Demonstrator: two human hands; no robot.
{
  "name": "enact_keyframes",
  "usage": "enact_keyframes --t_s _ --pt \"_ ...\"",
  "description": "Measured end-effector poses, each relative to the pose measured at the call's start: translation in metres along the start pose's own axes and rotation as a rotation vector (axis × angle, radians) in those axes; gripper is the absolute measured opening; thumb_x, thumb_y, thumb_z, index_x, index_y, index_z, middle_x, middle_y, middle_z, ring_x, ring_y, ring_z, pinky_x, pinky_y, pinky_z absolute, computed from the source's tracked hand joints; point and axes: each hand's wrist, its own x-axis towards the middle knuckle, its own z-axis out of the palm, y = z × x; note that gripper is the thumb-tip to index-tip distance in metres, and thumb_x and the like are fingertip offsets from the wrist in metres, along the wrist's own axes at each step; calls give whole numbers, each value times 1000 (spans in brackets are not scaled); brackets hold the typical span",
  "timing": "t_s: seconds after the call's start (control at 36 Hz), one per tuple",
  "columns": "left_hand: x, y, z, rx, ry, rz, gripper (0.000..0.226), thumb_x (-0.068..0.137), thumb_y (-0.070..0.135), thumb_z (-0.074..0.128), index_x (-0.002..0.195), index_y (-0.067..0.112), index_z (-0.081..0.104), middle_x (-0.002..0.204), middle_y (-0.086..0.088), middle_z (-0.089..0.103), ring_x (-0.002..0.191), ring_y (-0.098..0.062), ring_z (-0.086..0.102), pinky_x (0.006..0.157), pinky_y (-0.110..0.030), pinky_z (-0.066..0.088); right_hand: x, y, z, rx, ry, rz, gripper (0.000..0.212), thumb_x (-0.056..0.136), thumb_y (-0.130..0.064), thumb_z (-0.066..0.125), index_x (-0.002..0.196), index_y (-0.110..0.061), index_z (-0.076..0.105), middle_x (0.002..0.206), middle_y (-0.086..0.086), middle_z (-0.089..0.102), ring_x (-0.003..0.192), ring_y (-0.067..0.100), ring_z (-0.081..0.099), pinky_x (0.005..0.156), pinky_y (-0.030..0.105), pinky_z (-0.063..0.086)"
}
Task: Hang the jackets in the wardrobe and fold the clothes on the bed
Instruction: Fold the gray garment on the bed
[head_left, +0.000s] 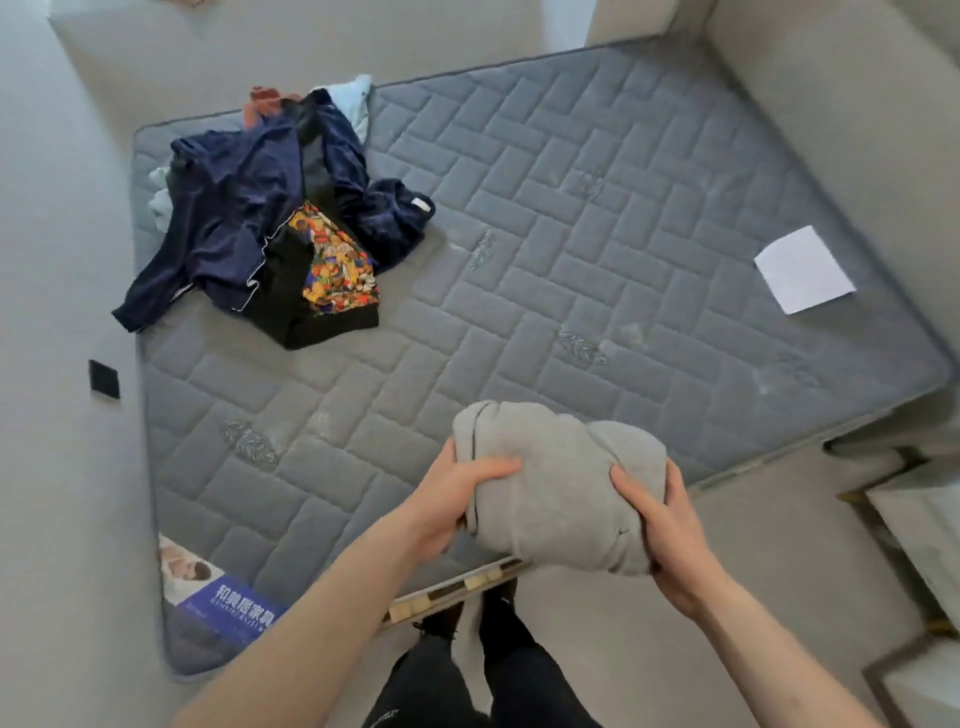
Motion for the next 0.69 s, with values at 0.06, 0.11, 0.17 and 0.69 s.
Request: enact_keyframes --t_s 0.06,0.11,0.17,0.69 --pt "-5 10 15 91 -13 48 73 76 19 85 141 21 51 127 2 71 116 -16 68 103 -42 53 -19 -8 -12 -9 71 -33 58 84 -27 80 135 -25 53 128 -7 67 114 10 67 98 36 53" --pt "-10 18 30 165 -53 95 62 85 14 80 140 19 52 128 1 70 116 -14 67 103 -39 53 -37 -11 -24 -5 144 -61 58 83 -28 81 134 -24 53 126 -7 68 110 7 67 90 29 53" --pt "-18 22 44 213 -93 126 54 88 15 76 138 21 54 126 2 71 113 -11 69 95 -31 56 -54 -11 -34 27 202 -83 60 82 -29 82 134 -24 53 126 -7 67 109 7 68 88 27 53" --pt "-68 -9 321 680 -651 323 57 83 50 70 136 34 57 121 18 71 109 2 67 88 -23 51 -207 29 -243 396 792 -296 52 83 -33 84 128 -31 58 115 -16 73 100 -2 69 79 18 53"
